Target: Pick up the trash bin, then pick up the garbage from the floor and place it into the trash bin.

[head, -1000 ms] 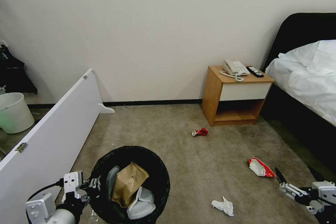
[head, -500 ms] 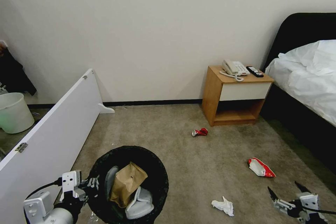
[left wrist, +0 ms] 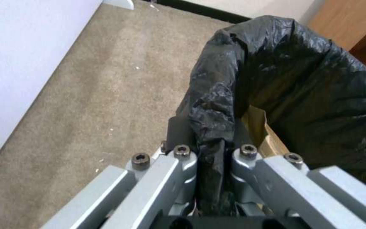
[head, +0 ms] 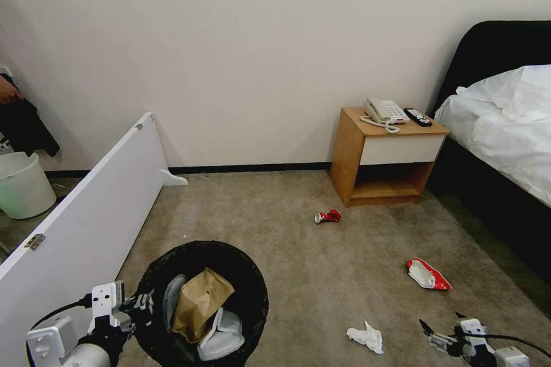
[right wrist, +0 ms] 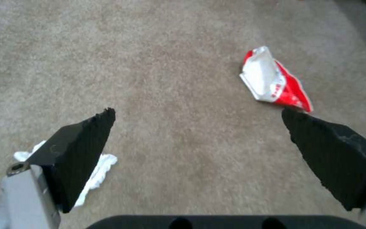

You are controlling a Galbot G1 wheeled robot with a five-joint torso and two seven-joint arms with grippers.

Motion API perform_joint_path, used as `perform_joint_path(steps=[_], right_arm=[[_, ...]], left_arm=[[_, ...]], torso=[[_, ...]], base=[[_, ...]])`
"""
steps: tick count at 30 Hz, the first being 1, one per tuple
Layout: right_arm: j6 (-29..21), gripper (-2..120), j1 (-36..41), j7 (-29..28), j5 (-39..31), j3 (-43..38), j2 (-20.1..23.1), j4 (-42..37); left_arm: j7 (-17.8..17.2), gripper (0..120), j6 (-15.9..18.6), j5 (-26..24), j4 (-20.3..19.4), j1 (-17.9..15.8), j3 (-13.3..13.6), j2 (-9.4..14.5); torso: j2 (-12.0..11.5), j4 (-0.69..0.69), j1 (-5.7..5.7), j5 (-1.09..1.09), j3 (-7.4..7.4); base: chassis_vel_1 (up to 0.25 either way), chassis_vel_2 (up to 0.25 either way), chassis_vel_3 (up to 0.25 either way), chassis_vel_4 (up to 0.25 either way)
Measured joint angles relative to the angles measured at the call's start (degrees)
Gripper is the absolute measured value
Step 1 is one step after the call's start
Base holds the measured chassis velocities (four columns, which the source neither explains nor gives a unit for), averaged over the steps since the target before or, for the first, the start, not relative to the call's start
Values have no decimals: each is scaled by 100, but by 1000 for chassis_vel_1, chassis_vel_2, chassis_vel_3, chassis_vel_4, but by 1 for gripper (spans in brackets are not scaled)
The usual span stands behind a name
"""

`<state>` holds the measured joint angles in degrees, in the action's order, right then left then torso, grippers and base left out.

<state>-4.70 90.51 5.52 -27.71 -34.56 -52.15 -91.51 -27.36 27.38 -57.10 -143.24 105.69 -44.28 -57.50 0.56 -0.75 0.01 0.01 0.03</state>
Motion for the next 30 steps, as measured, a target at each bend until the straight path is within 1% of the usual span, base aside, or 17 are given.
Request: perform_joint_path(steps=[1, 5, 7, 8, 10, 13, 15, 18, 20, 21, 25, 27, 30], right_arm=[[0, 100, -140, 27, -30, 131, 3, 108], [-67, 100, -417, 20, -122, 405, -2, 254], [-214, 100, -725, -42, -286, 715, -41, 407], [-214, 100, -725, -42, -286, 715, -41, 407], [-308, 100, -939, -86, -345, 983, -55, 558], [-318, 100, -1027, -98, -346, 1128, -60, 645], [-319, 100, -1195, -129, -368, 1414, -79, 768], [-327, 100, -1303, -169, -394, 1609, -96, 803], [-424, 100, -1413, -266, -439, 1869, -108, 847], [-511, 100, -1493, -346, -379, 2056, -128, 942], [-571, 100, -1644, -428, -240, 2199, -204, 1088], [-620, 100, -1796, -471, -181, 2282, -277, 1182], [-697, 100, -1884, -495, -98, 2363, -305, 1228]], left_arm=[[-9, 4, 4, 7, 0, 0, 0, -2], [-44, 4, 5, 28, 0, -23, 3, -11], [-54, 4, 5, 34, 0, -31, 5, -15], [-54, 4, 5, 34, 0, -31, 5, -15], [-54, 4, 5, 22, 0, -31, -25, -2], [-54, 4, 7, 11, 0, -33, -43, 7], [-52, 4, 10, -21, 0, -36, -74, 26], [-46, 4, 15, -32, 0, -36, -84, 30], [-40, 4, 20, -34, 0, -39, -92, 31], [-36, 4, 22, -40, 0, -55, -93, 31], [-36, 4, 24, -58, 0, -66, -113, 35], [-33, 4, 25, -64, 0, -57, -129, 34], [-27, 4, 27, -68, 0, -44, -146, 32]], torso=[[0, -1, 0, -3, 0], [0, -1, 0, -1, 0], [0, 1, 0, -1, 0], [0, 1, 0, -1, 0], [0, 0, -1, -3, 0], [0, -1, 0, -2, 0], [0, -1, 0, -2, 0], [0, -1, 0, -1, 0], [0, 0, 0, -2, 0], [0, -1, 0, -2, 0], [0, -2, 0, -1, 0], [0, 1, 0, -1, 0], [0, 1, 0, -2, -1]], base=[[0, 0, 0, 0], [0, 0, 0, 0], [0, 0, 0, 0], [0, 0, 0, 0], [0, 0, 0, 0], [0, 0, 0, 0], [0, 0, 0, 0], [0, 0, 0, 0], [0, 0, 0, 0], [0, 0, 0, 0], [0, 0, 0, 0], [0, 0, 0, 0], [0, 0, 0, 0]])
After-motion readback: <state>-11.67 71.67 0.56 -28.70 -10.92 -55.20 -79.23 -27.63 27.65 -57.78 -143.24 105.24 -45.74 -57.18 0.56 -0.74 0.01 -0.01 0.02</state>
